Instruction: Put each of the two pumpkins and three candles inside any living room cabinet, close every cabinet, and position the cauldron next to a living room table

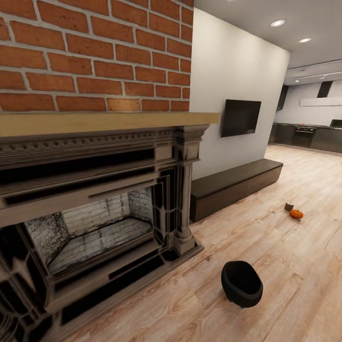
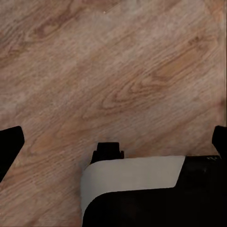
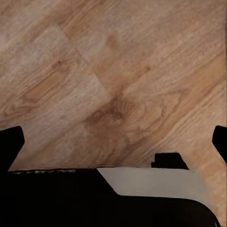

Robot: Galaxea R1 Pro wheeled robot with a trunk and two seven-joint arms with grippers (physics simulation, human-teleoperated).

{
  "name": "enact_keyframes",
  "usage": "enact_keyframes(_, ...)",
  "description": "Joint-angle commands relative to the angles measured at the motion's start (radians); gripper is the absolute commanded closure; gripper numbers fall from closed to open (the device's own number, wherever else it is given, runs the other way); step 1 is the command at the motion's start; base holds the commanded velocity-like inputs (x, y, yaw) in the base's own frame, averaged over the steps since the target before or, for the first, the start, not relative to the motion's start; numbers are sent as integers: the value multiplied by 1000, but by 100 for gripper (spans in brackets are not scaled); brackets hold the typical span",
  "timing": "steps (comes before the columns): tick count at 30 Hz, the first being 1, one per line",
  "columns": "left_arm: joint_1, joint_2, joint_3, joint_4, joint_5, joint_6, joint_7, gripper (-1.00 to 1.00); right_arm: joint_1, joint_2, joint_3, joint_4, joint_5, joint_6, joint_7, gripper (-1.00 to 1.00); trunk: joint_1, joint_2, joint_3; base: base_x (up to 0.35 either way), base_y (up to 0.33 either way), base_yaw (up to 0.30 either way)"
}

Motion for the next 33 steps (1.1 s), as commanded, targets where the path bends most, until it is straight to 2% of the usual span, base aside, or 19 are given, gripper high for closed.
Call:
enact_keyframes(1, -1, 0, 0, -96, 0, 56, 0, -100, 1, 6, -5, -104, -13, 71, 2, -100, 0, 0, -1, 0, 0, 0)
enact_keyframes(2, -2, -1, 1, -181, 1, 109, 0, -100, 1, 9, -5, -203, -19, 171, 1, -100, 0, 0, -1, 0, 0, 0)
enact_keyframes(3, -3, -2, 2, -216, 1, 134, 0, -100, 1, 10, -6, -248, -21, 222, 1, -100, 0, 0, -1, 0, 0, 0)
enact_keyframes(6, -23, -15, 4, -300, 1, 200, 3, -100, -4, 10, -8, -374, -26, 377, -3, -100, 0, 0, -1, 0, 0, 0)
enact_keyframes(8, -42, -25, 7, -321, 3, 222, 6, -100, -9, 10, -7, -417, -27, 431, -5, -100, 0, 0, -1, 0, 0, 0)
enact_keyframes(11, -52, -33, 9, -322, 7, 231, 8, -100, -11, 10, -7, -439, -28, 448, -7, -100, 0, 0, -1, 0, 0, 0)
enact_keyframes(13, -58, -38, 10, -314, 25, 234, 8, -100, -13, 10, -5, -451, -28, 450, -4, -100, 0, 0, -1, 0, 0, -46)
enact_keyframes(16, -61, -42, 10, -283, 74, 236, 9, -100, -14, 11, 3, -456, -24, 450, 0, -100, 0, 0, -2, 0, 0, -166)
enact_keyframes(22, -62, -43, 12, -261, 109, 230, 13, -100, -14, 10, 4, -453, -24, 449, 2, -100, 0, 0, -5, 0, 0, -239)
enact_keyframes(27, -62, -44, 13, -237, 114, 117, 14, -100, -14, 10, 1, -442, -27, 447, 3, -100, 0, 0, -9, 0, 0, -262)
enact_keyframes(33, -61, -45, 11, -221, 114, 55, 14, -100, -14, 10, 1, -438, -28, 447, 3, -100, 0, 0, -13, 0, 0, -265)
